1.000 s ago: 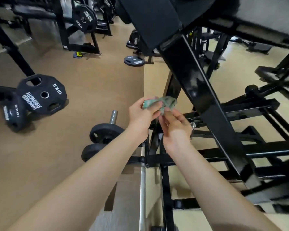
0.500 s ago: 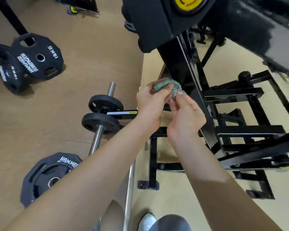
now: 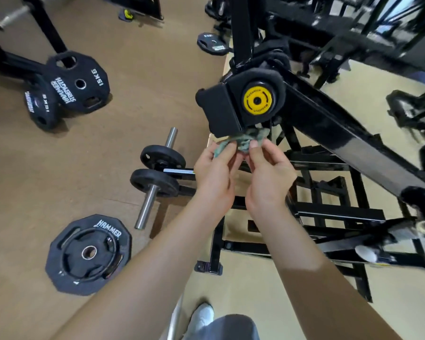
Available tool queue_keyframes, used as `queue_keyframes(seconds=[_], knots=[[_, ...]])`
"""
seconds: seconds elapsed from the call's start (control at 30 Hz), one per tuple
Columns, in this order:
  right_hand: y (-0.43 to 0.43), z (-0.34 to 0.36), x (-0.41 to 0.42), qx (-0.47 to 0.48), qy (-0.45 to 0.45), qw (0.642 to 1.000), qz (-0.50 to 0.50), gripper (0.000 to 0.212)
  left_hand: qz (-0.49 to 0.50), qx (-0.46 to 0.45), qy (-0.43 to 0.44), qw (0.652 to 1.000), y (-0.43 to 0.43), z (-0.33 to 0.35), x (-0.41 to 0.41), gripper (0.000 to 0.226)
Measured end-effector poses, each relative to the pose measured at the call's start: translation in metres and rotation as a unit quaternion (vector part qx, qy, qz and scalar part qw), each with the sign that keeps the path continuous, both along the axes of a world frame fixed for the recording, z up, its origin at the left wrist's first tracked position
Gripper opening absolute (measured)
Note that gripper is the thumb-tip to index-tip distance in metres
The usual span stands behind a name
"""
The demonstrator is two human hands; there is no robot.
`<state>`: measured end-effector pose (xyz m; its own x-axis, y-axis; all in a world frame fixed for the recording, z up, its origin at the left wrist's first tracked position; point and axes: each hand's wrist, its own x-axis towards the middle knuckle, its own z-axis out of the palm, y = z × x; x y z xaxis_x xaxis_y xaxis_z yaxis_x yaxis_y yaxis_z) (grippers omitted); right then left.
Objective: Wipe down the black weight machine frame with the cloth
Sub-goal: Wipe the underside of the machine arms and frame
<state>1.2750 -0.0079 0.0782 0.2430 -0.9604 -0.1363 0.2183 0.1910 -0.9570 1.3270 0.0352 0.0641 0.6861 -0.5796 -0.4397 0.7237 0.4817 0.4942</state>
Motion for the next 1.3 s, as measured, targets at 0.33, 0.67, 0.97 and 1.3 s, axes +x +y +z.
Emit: queue_keyframes(seconds=[0.33, 0.67, 0.97, 1.3], knots=[[0.032, 0.068, -0.012, -0.094, 0.097, 0.99, 0.029, 0.025, 0.069, 0.135, -0.026, 0.988, 0.032, 0.07, -0.015, 0.019], [-0.006, 0.133, 0.014, -0.354, 0.302, 0.885, 0.017, 0.018, 0.003, 0.294, -0.449, 0.844, 0.028, 0.124, 0.06, 0.009], [-0.03, 0.157, 0.061, -0.369, 0.47, 0.794, 0.113, 0.017, -0.123, 0.324, -0.501, 0.793, 0.016, 0.118, 0.134, 0.012], [-0.027, 0.173, 0.074, -0.413, 0.571, 0.684, 0.191, 0.018, -0.197, 0.292, -0.469, 0.81, 0.045, 0.092, 0.147, 0.019]])
